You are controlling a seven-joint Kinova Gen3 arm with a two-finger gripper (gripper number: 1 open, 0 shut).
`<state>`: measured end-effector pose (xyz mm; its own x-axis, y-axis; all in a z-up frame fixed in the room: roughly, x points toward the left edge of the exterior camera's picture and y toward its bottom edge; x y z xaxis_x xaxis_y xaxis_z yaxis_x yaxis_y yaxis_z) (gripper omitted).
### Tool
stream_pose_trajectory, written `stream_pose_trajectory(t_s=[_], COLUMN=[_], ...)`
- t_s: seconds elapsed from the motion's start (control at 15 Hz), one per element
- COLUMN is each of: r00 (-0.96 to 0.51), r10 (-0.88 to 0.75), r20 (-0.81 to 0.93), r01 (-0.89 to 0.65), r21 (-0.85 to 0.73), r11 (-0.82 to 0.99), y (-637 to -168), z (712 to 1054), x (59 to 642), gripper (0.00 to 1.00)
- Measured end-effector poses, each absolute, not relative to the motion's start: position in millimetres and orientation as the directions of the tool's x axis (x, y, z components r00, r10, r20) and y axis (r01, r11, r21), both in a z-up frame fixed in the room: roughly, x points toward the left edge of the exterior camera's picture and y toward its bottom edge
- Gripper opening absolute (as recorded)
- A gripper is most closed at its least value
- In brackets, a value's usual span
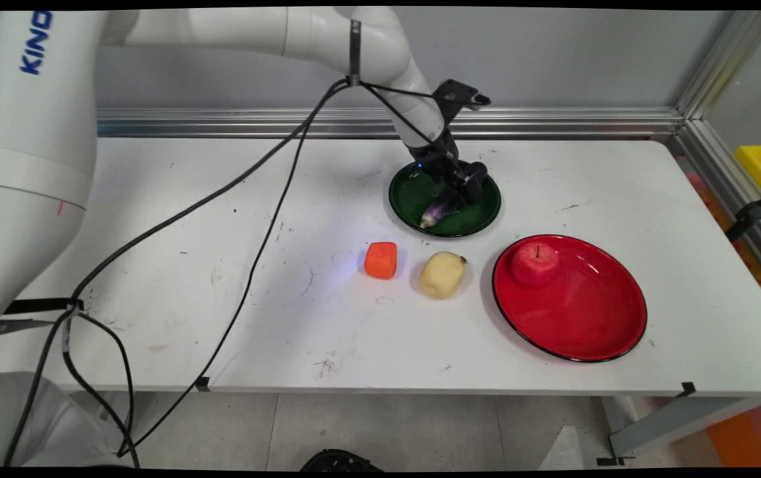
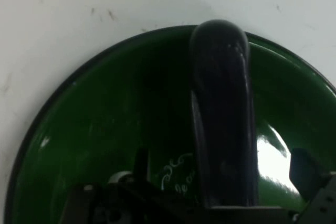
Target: Pick up the eggplant from the green plate, then place the picked object on the table
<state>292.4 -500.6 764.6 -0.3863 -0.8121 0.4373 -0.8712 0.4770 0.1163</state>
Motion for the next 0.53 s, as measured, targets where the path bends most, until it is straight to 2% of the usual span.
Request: stream_pose_trajectory(t_s=[0.13,0.2,0.53], r00=[-0.387,-0.389,-0.396], r10=[-0.815,-0.815,-0.811], r20=[0.431,0.429,0.431], r01=[-0.872,-0.871,-0.867], r21=[0.116,0.116,0.115], r11=[0.476,0.477,0.485], y=[-503.5,-504.0,-501.7], z=[758.8,757.1,755.0], x=[289.6,288.3,286.4], gripper=[1.00,0.00,0.00])
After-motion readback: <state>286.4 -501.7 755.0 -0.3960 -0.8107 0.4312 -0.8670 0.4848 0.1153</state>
